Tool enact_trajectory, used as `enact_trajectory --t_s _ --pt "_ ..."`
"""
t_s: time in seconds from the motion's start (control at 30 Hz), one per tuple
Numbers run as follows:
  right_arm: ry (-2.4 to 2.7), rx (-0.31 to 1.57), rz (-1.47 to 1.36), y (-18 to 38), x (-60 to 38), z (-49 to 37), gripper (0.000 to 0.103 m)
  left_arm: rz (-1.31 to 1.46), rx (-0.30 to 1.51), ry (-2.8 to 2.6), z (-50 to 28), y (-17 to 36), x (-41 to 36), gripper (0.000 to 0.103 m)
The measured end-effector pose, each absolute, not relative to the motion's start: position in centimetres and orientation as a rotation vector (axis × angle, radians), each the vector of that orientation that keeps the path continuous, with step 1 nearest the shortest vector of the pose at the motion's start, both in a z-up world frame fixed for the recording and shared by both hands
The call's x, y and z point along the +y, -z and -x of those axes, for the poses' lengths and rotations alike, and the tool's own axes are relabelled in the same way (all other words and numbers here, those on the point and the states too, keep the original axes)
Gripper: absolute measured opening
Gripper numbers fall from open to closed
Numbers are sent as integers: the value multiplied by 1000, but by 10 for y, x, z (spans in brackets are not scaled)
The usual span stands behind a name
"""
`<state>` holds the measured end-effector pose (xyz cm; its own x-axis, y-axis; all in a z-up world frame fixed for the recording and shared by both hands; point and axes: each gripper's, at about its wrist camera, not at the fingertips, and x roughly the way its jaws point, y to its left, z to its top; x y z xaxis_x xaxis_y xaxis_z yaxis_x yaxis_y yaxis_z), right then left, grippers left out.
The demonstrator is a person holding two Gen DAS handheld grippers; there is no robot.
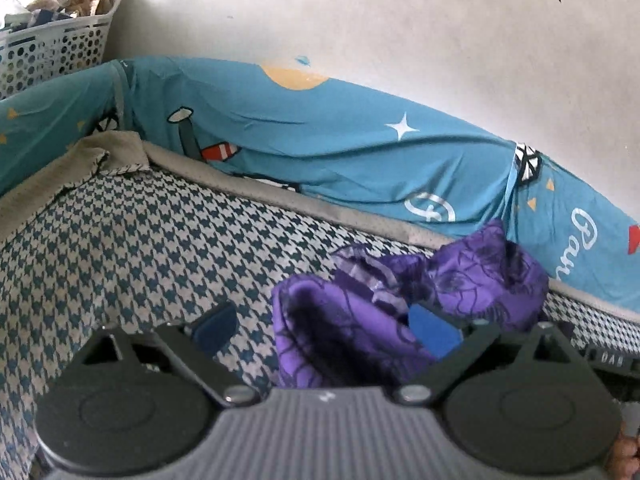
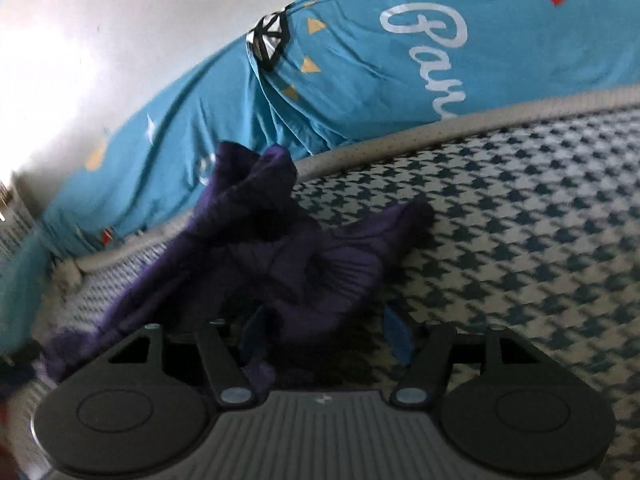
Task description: Fold clothes
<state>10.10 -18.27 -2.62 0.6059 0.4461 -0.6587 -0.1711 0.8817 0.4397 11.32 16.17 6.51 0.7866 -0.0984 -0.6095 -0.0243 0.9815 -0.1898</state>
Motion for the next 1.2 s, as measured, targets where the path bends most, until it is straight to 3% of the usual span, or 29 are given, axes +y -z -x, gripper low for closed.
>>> enact_trajectory --t_s 0.07,0.2,0.3,0.7,1.2 --pt "-384 844 -374 29 -181 -102 63 183 670 44 -113 -63 159 97" --pt "-403 855 -383 33 -177 -103 21 175 680 47 -113 -60 157 99" --pt "-424 841 -394 30 -176 -100 12 173 680 50 -113 -61 156 100" --pt "-717 668 -333 -32 -154 -51 11 187 630 42 -106 -82 162 103" --pt "-1186 700 -79 -36 -87 35 11 201 645 167 -98 -90 161 103"
